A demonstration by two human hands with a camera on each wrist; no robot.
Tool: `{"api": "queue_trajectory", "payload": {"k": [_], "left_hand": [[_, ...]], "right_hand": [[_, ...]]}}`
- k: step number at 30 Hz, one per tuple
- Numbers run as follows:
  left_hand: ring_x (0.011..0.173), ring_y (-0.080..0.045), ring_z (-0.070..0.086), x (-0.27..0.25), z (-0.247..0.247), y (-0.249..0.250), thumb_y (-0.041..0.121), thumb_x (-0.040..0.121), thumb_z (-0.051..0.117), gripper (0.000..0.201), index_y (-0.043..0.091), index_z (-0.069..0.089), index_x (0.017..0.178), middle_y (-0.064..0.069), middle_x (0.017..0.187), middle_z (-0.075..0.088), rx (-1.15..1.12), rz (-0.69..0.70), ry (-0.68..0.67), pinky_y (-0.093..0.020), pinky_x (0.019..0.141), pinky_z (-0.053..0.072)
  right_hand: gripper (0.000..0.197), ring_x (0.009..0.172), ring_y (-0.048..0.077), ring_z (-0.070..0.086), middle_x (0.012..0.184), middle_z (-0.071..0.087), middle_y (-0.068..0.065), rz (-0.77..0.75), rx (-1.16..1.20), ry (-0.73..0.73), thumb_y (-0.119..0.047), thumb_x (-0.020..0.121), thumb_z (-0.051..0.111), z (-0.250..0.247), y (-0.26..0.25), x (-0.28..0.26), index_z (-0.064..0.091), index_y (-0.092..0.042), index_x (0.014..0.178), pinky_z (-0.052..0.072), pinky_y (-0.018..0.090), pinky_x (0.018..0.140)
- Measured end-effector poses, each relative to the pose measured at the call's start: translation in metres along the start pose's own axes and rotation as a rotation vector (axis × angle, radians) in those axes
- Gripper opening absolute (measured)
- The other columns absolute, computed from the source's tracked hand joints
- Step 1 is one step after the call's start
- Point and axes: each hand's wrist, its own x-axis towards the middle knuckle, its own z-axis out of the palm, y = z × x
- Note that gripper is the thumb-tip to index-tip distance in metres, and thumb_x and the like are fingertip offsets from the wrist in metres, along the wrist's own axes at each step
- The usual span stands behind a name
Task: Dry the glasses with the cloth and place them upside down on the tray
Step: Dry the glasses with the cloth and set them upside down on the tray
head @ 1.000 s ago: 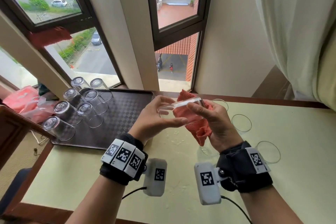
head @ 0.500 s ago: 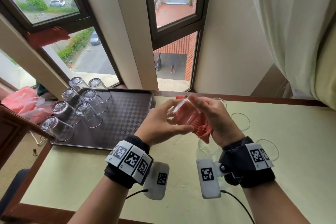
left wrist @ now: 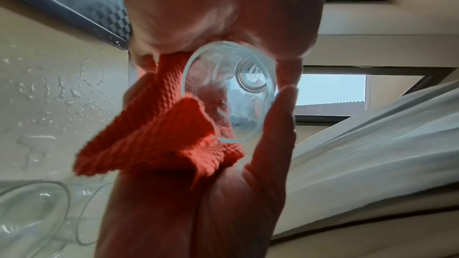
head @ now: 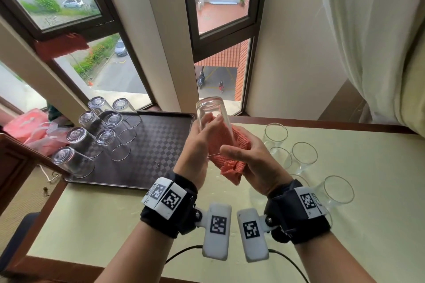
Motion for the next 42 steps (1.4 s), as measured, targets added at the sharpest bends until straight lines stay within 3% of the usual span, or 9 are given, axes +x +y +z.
{"api": "queue_trajectory", "payload": {"k": [4,8,14,20,24,28,31,35,42], "left_hand": [[0.112,-0.035,0.066,-0.003,0.003,-0.002,0.049,0.082,0.066,0.065,0.023,0.049,0.139,-0.017,0.125,0.065,-0.057,-0.028,-0.035,-0.042,0.087,0.057],[0.106,-0.027,0.066,-0.002,-0.013,0.003,0.038,0.078,0.073,0.067,0.021,0.048,0.139,-0.012,0.118,0.065,0.019,0.013,-0.090,-0.046,0.094,0.051],[0.110,-0.026,0.067,-0.002,-0.042,0.025,0.046,0.046,0.098,0.102,0.023,0.054,0.135,-0.004,0.130,0.067,0.076,0.003,-0.259,-0.041,0.097,0.055],[0.105,-0.027,0.070,-0.008,-0.051,0.035,0.046,0.043,0.099,0.094,0.015,0.059,0.122,-0.010,0.116,0.072,0.274,-0.040,-0.429,-0.034,0.086,0.058],[0.093,-0.024,0.072,-0.007,-0.052,0.033,0.041,0.038,0.101,0.095,0.005,0.060,0.115,-0.011,0.103,0.074,0.278,0.045,-0.348,-0.030,0.078,0.059],[0.096,-0.025,0.073,-0.007,-0.048,0.027,0.044,0.033,0.101,0.100,0.001,0.061,0.114,-0.014,0.108,0.075,0.271,0.109,-0.236,-0.030,0.078,0.060],[0.094,-0.024,0.075,-0.006,-0.048,0.023,0.048,0.029,0.099,0.106,0.002,0.059,0.116,-0.009,0.104,0.076,0.234,0.135,-0.117,-0.025,0.072,0.059],[0.095,-0.026,0.075,-0.002,-0.056,0.018,0.057,0.023,0.098,0.111,0.008,0.061,0.115,-0.009,0.103,0.077,0.197,0.135,0.005,-0.026,0.068,0.060],[0.096,-0.031,0.074,-0.005,-0.052,0.017,0.056,0.029,0.098,0.105,0.010,0.061,0.116,-0.010,0.107,0.076,0.188,0.117,-0.029,-0.039,0.080,0.061]], "right_hand": [[0.077,0.091,0.030,0.067,0.103,0.067,0.012,-0.006,-0.052,0.010,-0.027,0.062,0.086,-0.004,0.001,0.000,0.055,-0.003,0.128,0.059,0.035,0.072],[0.089,0.090,0.037,0.064,0.106,0.065,0.019,-0.004,-0.118,-0.049,-0.046,0.055,0.092,-0.012,-0.008,-0.005,0.059,-0.002,0.125,0.058,0.041,0.074],[0.093,0.087,0.037,0.064,0.100,0.065,0.022,0.045,-0.247,-0.173,-0.051,0.052,0.092,-0.018,-0.021,-0.013,0.061,0.006,0.118,0.058,0.039,0.073],[0.069,0.086,0.038,0.061,0.095,0.063,0.025,0.067,-0.287,-0.174,-0.025,0.056,0.077,-0.020,-0.027,-0.015,0.064,0.012,0.113,0.049,0.049,0.082],[0.075,0.101,0.043,0.065,0.113,0.066,0.030,0.078,-0.187,-0.085,-0.021,0.056,0.076,-0.019,-0.027,-0.013,0.063,0.005,0.125,0.053,0.046,0.088],[0.074,0.099,0.036,0.069,0.118,0.067,0.028,0.079,-0.099,0.032,-0.022,0.056,0.076,-0.018,-0.029,-0.012,0.064,0.001,0.125,0.058,0.034,0.070],[0.051,0.084,0.029,0.074,0.108,0.070,0.023,0.067,-0.011,0.176,-0.007,0.069,0.081,-0.011,-0.032,-0.015,0.065,0.002,0.117,0.058,0.029,0.060],[0.021,0.093,0.033,0.070,0.111,0.067,0.021,-0.043,0.015,0.457,0.006,0.089,0.061,-0.012,-0.024,-0.018,0.065,-0.006,0.105,0.058,0.029,0.059],[0.037,0.096,0.032,0.070,0.112,0.072,0.014,-0.290,0.200,0.728,0.012,0.091,0.052,-0.008,-0.023,-0.009,0.068,-0.005,0.120,0.058,0.029,0.058]]}}
